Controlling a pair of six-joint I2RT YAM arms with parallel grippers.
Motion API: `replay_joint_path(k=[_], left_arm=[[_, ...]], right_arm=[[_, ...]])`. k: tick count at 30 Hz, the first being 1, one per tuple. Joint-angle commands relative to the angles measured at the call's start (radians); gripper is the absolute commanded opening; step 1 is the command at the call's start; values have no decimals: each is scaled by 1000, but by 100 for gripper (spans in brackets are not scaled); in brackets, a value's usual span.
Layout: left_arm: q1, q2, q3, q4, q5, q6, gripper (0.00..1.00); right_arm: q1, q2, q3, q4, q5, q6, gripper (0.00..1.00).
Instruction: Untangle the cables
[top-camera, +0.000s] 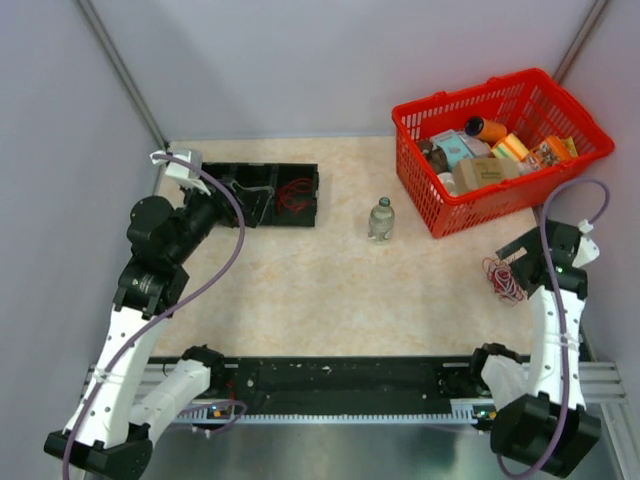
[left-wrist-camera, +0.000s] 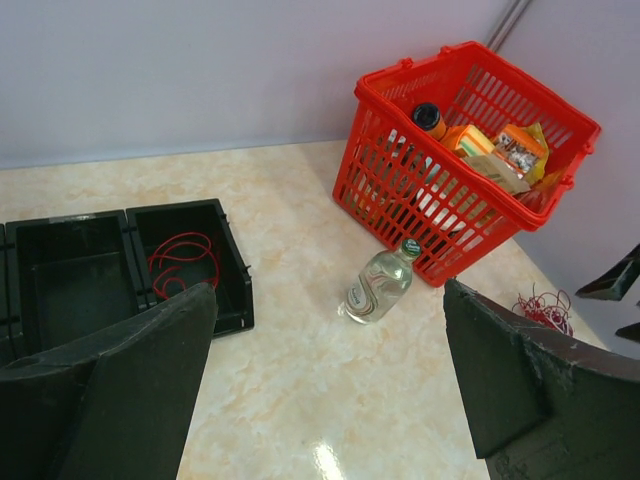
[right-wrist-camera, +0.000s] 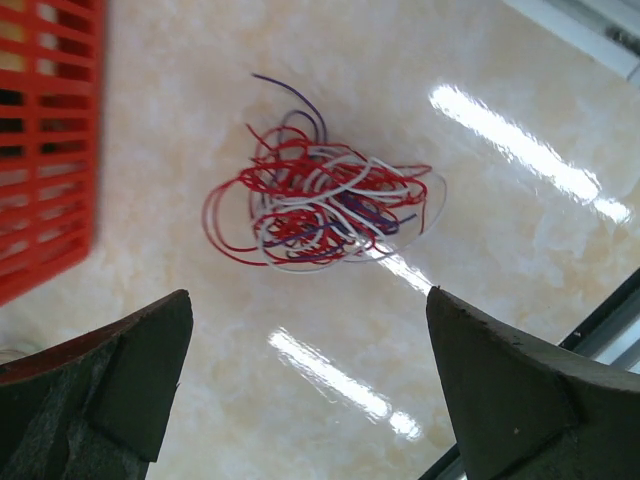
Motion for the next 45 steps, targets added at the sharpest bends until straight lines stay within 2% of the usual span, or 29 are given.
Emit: replay_joint_path(k=[1,3,5,10,13,15,16,17,18,21,23,24,26,27,31,33,35,37,38,39,42,44,45], left_arm=[[-12,-15,-16,47,-8,6,98],[-15,-15,-22,48,-10,4,99],[-17,-16,-27,51,-7,-2,98],[-17,-16,-35,56,-4,-10,98],[-17,-10,-35,56,4,-10,99],[-17,-5,-38,61,7,-11,99],[-17,-2,-41,62,5,-10,98],[-17,-1,-45,62,2,-10,97],[-17,4,-49,62,-2,-13,97],[-21,30,-56,58,-2,-39,96],[-23,51,-75,53,50,-66,93],[-26,59,-94,51,76,-103,90],[-44,64,-166,70,99,-126,73],[-64,53,-212,71,84,-131,69],[-193,-51,-453,123,-56,-131,71],[-240,-76,-545,162,-64,-172,75],[-262,-79,-584,171,-24,-207,81],[-291,-84,-604,167,4,-221,95],[-305,-88,-619,174,19,-229,99],[-317,-90,-637,197,42,-234,99],[-360,-56,-682,266,112,-284,87],[-391,-15,-700,292,128,-307,70],[-411,7,-705,301,127,-313,67]], right_arm=[[-40,65,-90,108,0,81,99],[-43,119,-119,174,-31,91,99],[-45,174,-156,253,-31,83,93],[-9,275,-179,370,-96,40,69],[101,277,-191,367,-81,45,47],[203,253,-209,338,-67,74,11],[272,239,-222,322,-71,97,2],[329,217,-234,292,-68,129,1],[448,191,-245,263,-64,164,0],[648,87,-286,205,-53,287,1],[774,18,-317,225,-65,334,0],[838,16,-318,252,-83,347,0],[966,56,-295,309,-117,345,0],[1039,74,-282,377,-143,319,1],[1271,169,-268,670,-171,183,10],[1285,235,-260,749,-208,177,11],[1285,287,-230,748,-237,154,28],[1285,301,-231,746,-246,132,53],[1285,297,-242,748,-243,112,62],[1287,294,-248,746,-242,83,65],[1284,286,-231,682,-208,17,65],[1285,265,-222,656,-193,-12,63],[1284,251,-220,657,-199,-21,62]])
